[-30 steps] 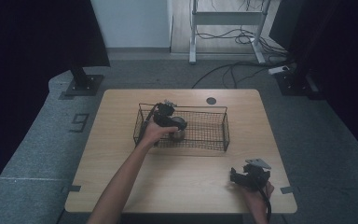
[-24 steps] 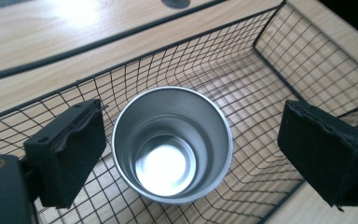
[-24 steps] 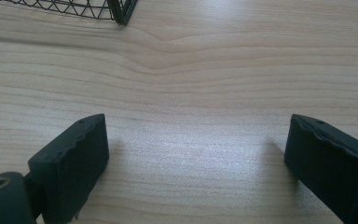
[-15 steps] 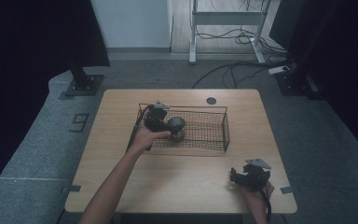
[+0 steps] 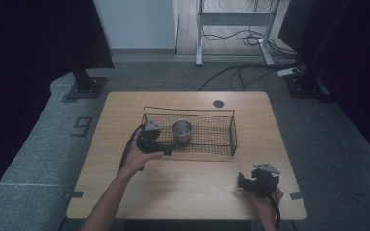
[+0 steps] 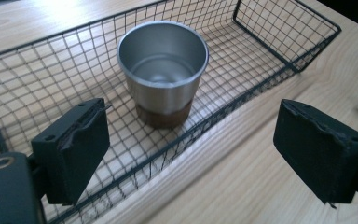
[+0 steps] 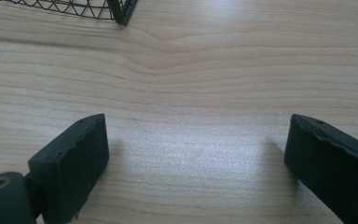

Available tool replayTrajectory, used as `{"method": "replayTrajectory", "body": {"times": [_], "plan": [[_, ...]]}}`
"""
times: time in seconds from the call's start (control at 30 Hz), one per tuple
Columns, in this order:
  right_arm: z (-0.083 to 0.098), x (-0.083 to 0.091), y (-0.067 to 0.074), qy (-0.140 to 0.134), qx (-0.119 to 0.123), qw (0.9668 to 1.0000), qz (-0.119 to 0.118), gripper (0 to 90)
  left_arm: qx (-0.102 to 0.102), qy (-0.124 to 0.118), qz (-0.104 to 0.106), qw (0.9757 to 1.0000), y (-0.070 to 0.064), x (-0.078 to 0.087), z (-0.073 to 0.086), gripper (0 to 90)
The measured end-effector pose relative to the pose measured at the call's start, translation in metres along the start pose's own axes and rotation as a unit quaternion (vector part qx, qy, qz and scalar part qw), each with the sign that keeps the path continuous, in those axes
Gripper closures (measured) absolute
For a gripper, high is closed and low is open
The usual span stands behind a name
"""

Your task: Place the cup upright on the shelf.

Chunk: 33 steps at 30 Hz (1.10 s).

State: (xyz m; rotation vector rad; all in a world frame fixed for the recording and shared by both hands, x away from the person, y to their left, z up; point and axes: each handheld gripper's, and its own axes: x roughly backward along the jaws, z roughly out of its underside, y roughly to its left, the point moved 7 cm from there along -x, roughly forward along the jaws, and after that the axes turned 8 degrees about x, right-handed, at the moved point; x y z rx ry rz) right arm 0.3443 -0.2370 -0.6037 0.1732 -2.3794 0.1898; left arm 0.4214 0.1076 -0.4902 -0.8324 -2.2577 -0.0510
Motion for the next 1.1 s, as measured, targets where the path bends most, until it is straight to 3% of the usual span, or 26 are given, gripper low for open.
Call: {"method": "replayTrajectory", "body": {"times": [0.2, 0.4, 0.73, 0.83, 1.1], "plan": [[0.0, 0.0, 0.0, 0.0, 0.001, 1.0, -0.001, 6.1, -0.006, -0.01, 0.0, 0.9999, 0.001, 0.013, 0.024, 12.0], [0.0, 0.0, 0.0, 0.0, 0.001, 1.0, -0.001, 6.1, -0.008, -0.005, -0.002, 1.0, 0.001, 0.02, 0.051, 12.5], [0.0, 0.0, 0.0, 0.0, 0.001, 1.0, -0.001, 6.2, 0.023, -0.003, -0.005, 0.9997, 0.008, 0.026, 0.091, 13.1], [0.0, 0.0, 0.0, 0.0, 0.001, 1.0, -0.001, 6.2, 0.033, -0.007, -0.006, 0.9994, 0.01, 0.025, 0.096, 13.3], [0.0, 0.0, 0.0, 0.0, 0.001, 1.0, 0.0, 6.3, 0.026, -0.013, -0.007, 0.9996, 0.009, 0.024, 0.094, 14.0]]}}
